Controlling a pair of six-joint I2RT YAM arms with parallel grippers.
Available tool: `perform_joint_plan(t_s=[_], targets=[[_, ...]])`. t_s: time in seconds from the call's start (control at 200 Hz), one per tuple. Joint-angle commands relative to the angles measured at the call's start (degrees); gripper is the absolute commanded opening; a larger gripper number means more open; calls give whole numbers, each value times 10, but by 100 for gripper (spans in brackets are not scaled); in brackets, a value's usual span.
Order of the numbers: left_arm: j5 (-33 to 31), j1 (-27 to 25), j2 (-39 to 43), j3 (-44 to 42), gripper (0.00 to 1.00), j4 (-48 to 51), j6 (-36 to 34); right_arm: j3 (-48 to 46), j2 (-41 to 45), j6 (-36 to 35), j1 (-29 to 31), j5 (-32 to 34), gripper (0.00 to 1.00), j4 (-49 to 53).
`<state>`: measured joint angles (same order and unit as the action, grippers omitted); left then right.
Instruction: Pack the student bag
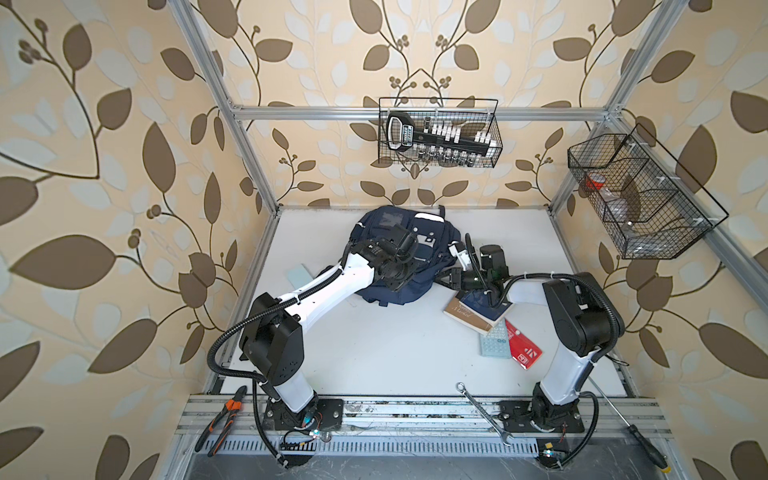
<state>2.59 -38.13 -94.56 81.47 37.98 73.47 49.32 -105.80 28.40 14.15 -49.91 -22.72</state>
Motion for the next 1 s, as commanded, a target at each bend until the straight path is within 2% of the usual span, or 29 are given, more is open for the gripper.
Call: perform_joint_plan(t_s=[0.0, 0.2, 0.37, 0.455, 0.55, 0.74, 0.82, 0.995], targets=[[18, 2, 39, 34, 0, -22, -13, 12, -12, 8, 2, -49, 37, -25], [23, 4, 39, 32, 0, -28, -12, -9, -11, 22, 1, -53, 26, -48], [18, 7, 41, 29, 0, -27, -15, -32, 12, 14, -2, -25, 10, -46], [16, 9, 43, 24, 0, -29, -15, -49, 30, 7, -7, -1, 6, -35], [12, 9, 47, 19, 0, -30, -18, -59, 57, -18, -8, 58, 0, 14], [-5, 10, 53, 8, 0, -33, -24, -72, 124, -56, 6, 190, 0, 113], [-12, 9, 53, 0, 0, -39, -29, -63, 144, -69, 20, 249, 0, 172], [-41, 17, 49, 2, 0, -24, -68, -55, 199, -71, 78, 333, 0, 260]])
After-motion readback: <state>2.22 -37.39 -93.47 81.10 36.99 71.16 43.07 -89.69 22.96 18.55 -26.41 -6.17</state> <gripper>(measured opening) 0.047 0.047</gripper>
